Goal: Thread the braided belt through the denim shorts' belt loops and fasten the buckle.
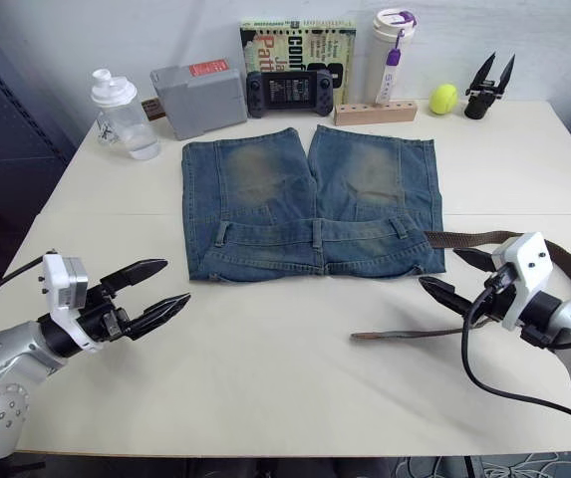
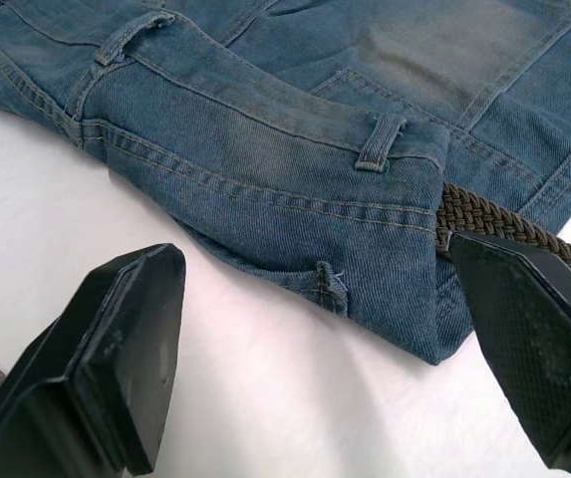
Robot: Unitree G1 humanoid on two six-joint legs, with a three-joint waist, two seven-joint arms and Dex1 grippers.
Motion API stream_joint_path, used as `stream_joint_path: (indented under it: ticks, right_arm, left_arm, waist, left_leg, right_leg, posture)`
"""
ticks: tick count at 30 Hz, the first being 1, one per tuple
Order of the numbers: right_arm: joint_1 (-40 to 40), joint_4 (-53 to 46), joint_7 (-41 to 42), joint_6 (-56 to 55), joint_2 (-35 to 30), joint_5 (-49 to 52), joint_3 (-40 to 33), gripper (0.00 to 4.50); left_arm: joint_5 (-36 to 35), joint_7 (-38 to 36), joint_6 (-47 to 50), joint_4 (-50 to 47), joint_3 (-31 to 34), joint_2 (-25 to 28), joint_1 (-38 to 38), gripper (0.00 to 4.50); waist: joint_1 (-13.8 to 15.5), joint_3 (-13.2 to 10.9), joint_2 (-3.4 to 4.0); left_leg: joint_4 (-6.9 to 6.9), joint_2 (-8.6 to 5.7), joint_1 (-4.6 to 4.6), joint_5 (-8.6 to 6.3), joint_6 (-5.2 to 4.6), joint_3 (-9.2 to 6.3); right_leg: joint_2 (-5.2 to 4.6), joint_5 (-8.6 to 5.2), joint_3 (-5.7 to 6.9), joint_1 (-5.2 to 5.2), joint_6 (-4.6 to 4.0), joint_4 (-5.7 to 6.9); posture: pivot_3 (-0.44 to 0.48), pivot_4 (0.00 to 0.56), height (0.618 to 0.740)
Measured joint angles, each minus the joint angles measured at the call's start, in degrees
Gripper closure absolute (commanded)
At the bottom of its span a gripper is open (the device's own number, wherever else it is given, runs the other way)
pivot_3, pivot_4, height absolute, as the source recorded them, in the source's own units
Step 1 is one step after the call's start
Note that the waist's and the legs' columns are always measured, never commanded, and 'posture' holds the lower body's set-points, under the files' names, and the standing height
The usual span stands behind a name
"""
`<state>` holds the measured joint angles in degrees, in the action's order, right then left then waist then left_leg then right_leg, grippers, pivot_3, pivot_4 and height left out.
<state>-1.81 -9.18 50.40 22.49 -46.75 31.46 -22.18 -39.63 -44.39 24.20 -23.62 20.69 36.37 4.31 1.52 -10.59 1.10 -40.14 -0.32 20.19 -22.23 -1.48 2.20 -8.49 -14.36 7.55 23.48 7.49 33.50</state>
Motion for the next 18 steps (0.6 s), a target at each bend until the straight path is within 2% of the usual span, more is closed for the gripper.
stream_joint_path:
  ticks: [8, 12, 14, 18]
  right_arm:
    - [0.04, 0.21, 0.25, 0.00, 0.02, -0.03, 0.00, 0.05]
    - [-0.85, 0.37, 2.91, 0.28, -0.98, -0.07, 2.18, 0.05]
    - [-2.06, 0.13, 6.94, 1.65, -4.22, 0.12, 4.70, 0.05]
    - [-2.85, -2.04, 15.22, 4.37, -10.59, 1.75, 7.31, 0.05]
  left_arm:
    - [1.17, -0.71, -1.25, 1.98, -0.21, 0.01, -1.73, 0.00]
    - [5.62, -4.13, -4.57, 1.55, -5.80, 1.77, -1.94, 0.00]
    - [5.50, -7.28, -4.10, -0.64, -8.91, 3.00, -1.46, 0.00]
    - [3.88, -11.09, -3.01, -3.86, -10.04, 5.70, -1.37, 0.00]
  waist:
    - [0.03, 0.00, 0.00]
    - [-0.06, 0.00, 0.00]
    - [-0.12, 0.00, 0.00]
    - [-0.03, 0.00, 0.01]
  left_leg:
    - [0.00, -0.01, 0.00, 0.00, 0.00, 0.00]
    - [0.00, -0.07, 0.00, 0.00, 0.00, 0.04]
    - [0.00, 0.00, 0.01, 0.00, 0.00, 0.04]
    - [0.01, 0.02, 0.01, 0.00, 0.00, 0.01]
  right_leg:
    - [0.00, 0.00, 0.00, 0.00, 0.00, 0.00]
    - [0.01, 0.00, 0.00, 0.00, 0.00, 0.00]
    - [0.01, 0.00, -0.01, 0.03, 0.00, 0.00]
    - [0.00, 0.00, 0.00, 0.02, 0.00, -0.02]
  posture:
    - [0.000, 0.150, 0.726]
    - [0.000, 0.150, 0.726]
    - [0.000, 0.150, 0.726]
    - [0.000, 0.150, 0.726]
